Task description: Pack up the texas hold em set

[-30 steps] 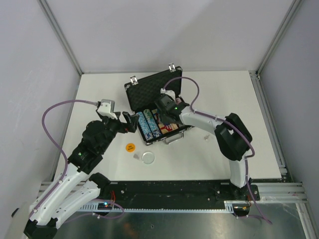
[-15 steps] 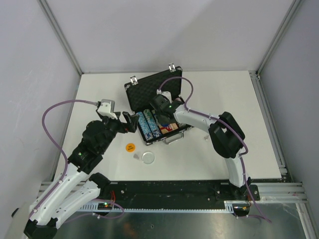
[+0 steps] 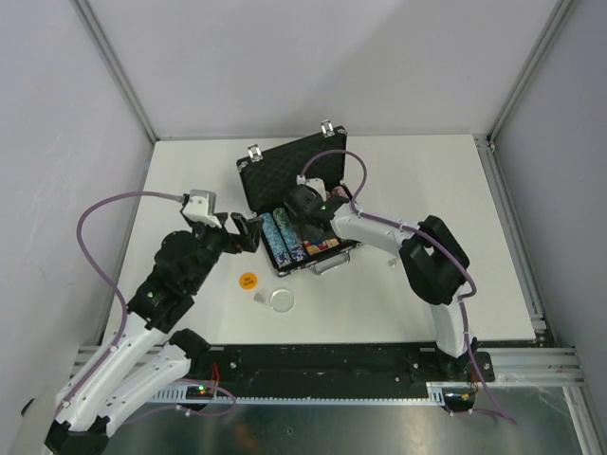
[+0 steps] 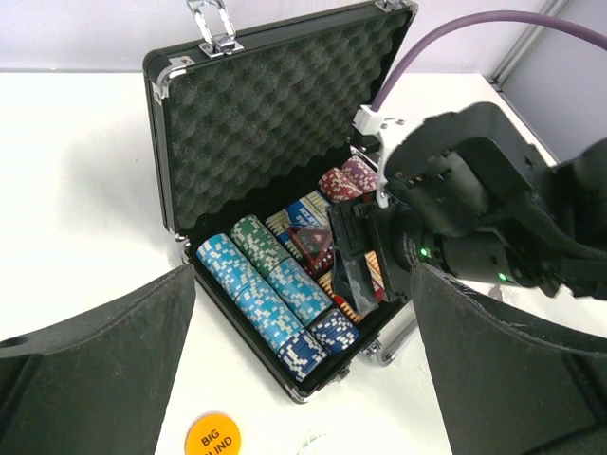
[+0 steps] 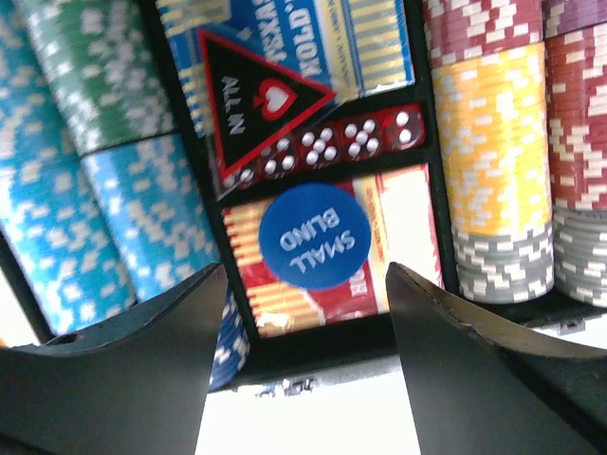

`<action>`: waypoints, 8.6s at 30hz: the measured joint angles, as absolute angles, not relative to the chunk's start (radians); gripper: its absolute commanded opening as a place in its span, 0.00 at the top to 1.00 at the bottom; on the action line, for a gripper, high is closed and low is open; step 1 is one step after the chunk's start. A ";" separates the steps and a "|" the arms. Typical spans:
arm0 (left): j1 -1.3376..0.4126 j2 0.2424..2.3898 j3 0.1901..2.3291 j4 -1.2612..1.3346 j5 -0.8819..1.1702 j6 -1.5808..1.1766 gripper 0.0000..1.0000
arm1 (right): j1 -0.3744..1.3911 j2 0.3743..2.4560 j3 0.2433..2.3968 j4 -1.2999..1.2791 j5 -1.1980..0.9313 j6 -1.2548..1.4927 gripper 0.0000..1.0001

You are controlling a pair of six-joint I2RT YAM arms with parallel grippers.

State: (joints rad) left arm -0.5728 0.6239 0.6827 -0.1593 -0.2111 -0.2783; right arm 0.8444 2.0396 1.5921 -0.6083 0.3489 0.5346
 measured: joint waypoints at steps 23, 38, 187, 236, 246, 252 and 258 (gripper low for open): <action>-0.573 0.496 0.645 -0.159 -0.351 -0.299 0.00 | 1.262 1.810 1.292 -0.499 0.326 0.390 0.08; -0.573 0.473 0.641 -0.159 -0.413 -0.314 0.00 | 1.271 1.922 1.291 -0.409 0.224 0.383 0.01; -0.550 1.266 0.558 -0.402 -0.348 -0.810 0.37 | 0.818 1.420 1.083 -0.499 0.359 0.547 0.13; -0.620 1.336 0.588 -0.406 -0.423 -0.777 0.46 | 0.818 1.376 1.059 -0.476 0.359 0.558 0.14; -0.627 1.341 0.591 -0.406 -0.425 -0.777 0.51 | 0.818 1.369 1.044 -0.473 0.359 0.566 0.14; -0.628 1.333 0.591 -0.410 -0.424 -0.777 0.50 | 0.819 1.369 1.044 -0.473 0.359 0.567 0.14; -0.634 1.316 0.601 -0.471 -0.410 -0.776 0.50 | 0.819 1.369 1.044 -0.473 0.359 0.568 0.14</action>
State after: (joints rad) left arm -0.6338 1.3163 0.6006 -0.4706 -0.4099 -0.7757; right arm 0.8188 1.3685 1.0435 -0.4732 0.3592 0.5678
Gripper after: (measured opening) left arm 0.510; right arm 0.860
